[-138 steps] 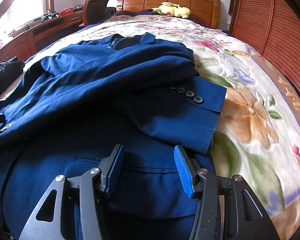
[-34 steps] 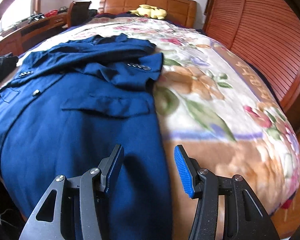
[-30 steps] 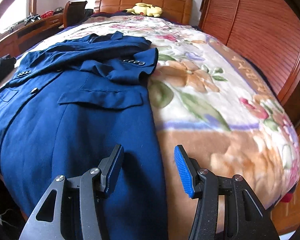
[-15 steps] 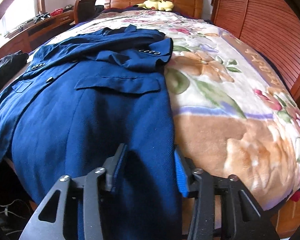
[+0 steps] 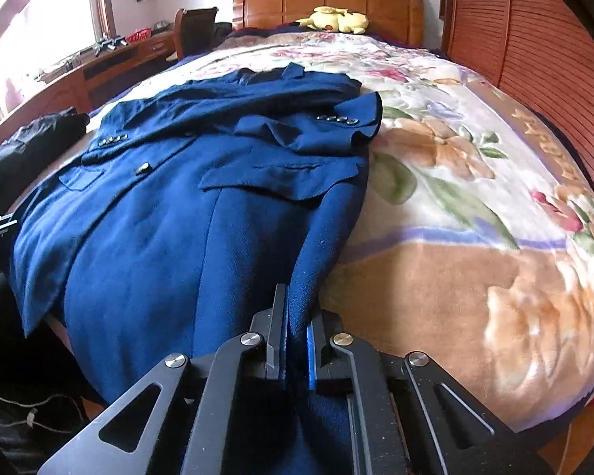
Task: Fold large clothes
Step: 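Grasp the blazer hem with the right gripper while the left gripper grasps it too, then lift the hem with both grippers and fold it toward the collar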
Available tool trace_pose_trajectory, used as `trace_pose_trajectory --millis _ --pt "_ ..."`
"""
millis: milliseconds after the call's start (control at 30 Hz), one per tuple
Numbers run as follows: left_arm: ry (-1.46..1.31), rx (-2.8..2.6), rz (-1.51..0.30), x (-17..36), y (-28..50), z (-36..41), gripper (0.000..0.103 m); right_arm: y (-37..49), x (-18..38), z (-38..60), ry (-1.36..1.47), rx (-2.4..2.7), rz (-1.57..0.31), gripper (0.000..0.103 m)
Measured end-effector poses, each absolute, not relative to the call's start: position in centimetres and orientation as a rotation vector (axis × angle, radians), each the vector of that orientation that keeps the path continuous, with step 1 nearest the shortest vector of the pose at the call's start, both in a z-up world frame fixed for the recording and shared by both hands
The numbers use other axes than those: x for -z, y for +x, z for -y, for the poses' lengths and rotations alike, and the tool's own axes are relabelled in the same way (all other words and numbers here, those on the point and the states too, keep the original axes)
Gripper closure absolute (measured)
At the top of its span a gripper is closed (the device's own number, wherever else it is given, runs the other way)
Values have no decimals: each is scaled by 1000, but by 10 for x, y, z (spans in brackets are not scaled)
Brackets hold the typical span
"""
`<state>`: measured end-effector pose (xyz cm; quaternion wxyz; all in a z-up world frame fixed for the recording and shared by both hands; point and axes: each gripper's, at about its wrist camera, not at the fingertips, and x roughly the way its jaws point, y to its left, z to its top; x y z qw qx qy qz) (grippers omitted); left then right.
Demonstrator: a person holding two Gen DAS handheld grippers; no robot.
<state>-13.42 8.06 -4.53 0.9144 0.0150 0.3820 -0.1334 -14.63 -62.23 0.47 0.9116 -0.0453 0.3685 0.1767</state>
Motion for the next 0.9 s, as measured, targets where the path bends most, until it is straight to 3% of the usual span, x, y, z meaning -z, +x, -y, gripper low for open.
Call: trace_pose_trajectory --millis 67,100,900 --pt "27 282 -783 42 -135 -80 96 -147 -5 620 -86 -365 -746 97" --pt "19 287 -772 39 -136 -80 97 -148 -6 621 -81 -367 -737 97" --pt "9 345 -444 -75 -181 -76 100 -224 -113 636 -4 -444 -420 98"
